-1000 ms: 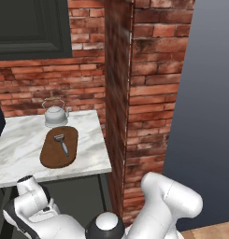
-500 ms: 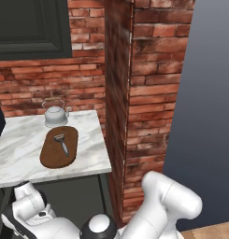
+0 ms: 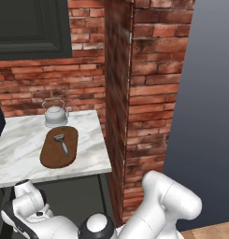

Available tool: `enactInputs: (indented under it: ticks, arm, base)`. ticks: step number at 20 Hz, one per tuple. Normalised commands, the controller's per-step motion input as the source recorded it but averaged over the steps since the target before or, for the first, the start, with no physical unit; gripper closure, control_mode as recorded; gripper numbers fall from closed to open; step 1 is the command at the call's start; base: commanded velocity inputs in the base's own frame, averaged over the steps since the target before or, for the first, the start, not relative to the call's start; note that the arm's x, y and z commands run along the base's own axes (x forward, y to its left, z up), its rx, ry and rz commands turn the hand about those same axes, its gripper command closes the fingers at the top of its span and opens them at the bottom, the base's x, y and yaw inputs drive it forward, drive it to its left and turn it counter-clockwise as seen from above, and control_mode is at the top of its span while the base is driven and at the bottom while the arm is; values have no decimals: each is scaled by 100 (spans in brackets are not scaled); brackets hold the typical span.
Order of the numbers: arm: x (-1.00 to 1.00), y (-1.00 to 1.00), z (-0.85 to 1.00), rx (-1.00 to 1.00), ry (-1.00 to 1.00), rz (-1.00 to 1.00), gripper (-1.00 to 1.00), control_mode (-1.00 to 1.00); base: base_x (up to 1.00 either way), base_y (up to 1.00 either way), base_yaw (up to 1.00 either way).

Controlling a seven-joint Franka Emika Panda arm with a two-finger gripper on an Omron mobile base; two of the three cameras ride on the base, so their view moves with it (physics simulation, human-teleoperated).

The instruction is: Open the drawer on the left and place the cutting tools on the cutting board.

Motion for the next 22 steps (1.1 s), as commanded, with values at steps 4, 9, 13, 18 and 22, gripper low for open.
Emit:
enactInputs:
  ticks: [4,9,13,18,22]
  arm:
    - [0,0,-28,0,-11,0,-100,-100]
    - [0,0,-22,0,-8,0,-100,-100]
    - [-3,0,-13,0,-4,0,-100,-100]
    - [-26,-12,-2,0,-1,0,-100,-100]
    - [-14,-29,0,0,0,0,-100,-100]
  base:
    - [0,0,0]
    - [0,0,0]
    - [0,0,0]
    - [0,0,0]
    - [0,0,0]
